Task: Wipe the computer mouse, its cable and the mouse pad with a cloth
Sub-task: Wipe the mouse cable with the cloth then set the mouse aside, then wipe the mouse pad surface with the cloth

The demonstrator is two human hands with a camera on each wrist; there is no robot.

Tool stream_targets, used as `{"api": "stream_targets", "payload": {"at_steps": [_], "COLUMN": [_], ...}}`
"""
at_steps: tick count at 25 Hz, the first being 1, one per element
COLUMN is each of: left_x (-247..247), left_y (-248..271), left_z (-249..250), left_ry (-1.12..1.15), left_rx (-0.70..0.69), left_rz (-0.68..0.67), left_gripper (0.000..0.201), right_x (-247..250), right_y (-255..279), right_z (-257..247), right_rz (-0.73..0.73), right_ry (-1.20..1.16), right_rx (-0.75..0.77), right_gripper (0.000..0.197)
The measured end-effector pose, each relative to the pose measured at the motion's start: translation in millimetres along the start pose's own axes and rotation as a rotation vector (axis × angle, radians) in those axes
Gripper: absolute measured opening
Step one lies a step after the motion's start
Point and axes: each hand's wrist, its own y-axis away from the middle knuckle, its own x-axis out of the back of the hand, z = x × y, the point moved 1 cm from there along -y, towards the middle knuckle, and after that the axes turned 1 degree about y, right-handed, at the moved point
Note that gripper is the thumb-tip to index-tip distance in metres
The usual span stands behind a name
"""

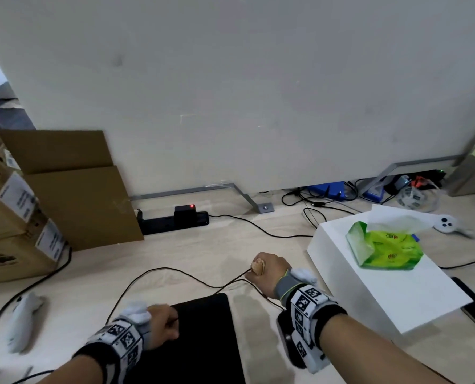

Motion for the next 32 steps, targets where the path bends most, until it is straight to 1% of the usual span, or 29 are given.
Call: {"api": "stream_targets", "payload": {"at_steps": [2,3,4,5,6,8,10,12,14,16,18,20,22,24,26,28,29,30,32], "left_x": [-16,-25,-36,-45,-52,-60,-62,-59,-52,-33,0,43,73,79,62,34,22,12,-15], "left_y": [6,7,6,4,3,6,6,7,0,-16,-32,-48,-56,-64,-67,-59,-53,-44,-20], "left_z": [-5,-7,-4,-1,-2,-5,-14,-19,-25,-35,-48,-63,-70,-77,-82,-84,-87,-91,-100], "left_ry": [-0.047,-0.055,-0.057,-0.058,-0.058,-0.014,0.062,0.065,0.041,-0.041,-0.172,-0.28,-0.348,-0.363,-0.262,-0.086,-0.003,0.076,0.229], "left_rx": [0.003,0.009,0.009,0.01,0.021,0.09,0.152,0.184,0.202,0.219,0.274,0.281,0.269,0.244,0.182,0.112,0.107,0.125,0.225], "left_rz": [-0.145,-0.186,-0.193,-0.158,-0.093,0.004,-0.005,-0.009,0.011,0.035,0.113,0.214,0.285,0.296,0.323,0.378,0.406,0.433,0.464], "left_gripper": [0.045,0.053,0.058,0.058,0.056,0.05,0.045,0.041,0.04,0.042,0.045,0.057,0.07,0.074,0.068,0.061,0.059,0.058,0.057], "right_x": [-17,-28,-36,-41,-47,-58,-68,-74,-77,-74,-64,-52,-42,-39,-44,-53,-56,-59,-67], "right_y": [-4,-8,-9,-10,-12,-14,-18,-22,-30,-41,-53,-71,-83,-90,-93,-90,-88,-85,-74], "right_z": [-8,-13,-15,-15,-16,-16,-14,-12,-13,-14,-18,-26,-33,-38,-39,-33,-29,-25,-17], "right_rz": [-0.084,-0.119,-0.14,-0.148,-0.158,-0.195,-0.239,-0.251,-0.266,-0.26,-0.211,-0.122,-0.06,-0.087,-0.142,-0.175,-0.18,-0.187,-0.227], "right_ry": [0.054,0.085,0.105,0.116,0.125,0.161,0.206,0.226,0.235,0.235,0.202,0.113,0.004,-0.016,-0.006,-0.002,-0.002,-0.004,0.004], "right_rx": [0.043,0.065,0.078,0.085,0.087,0.081,0.071,0.063,0.065,0.06,0.04,-0.001,-0.027,-0.033,-0.04,-0.058,-0.071,-0.08,-0.083], "right_gripper": [0.019,0.019,0.019,0.019,0.02,0.022,0.026,0.029,0.03,0.036,0.044,0.05,0.054,0.057,0.057,0.051,0.047,0.044,0.042]}}
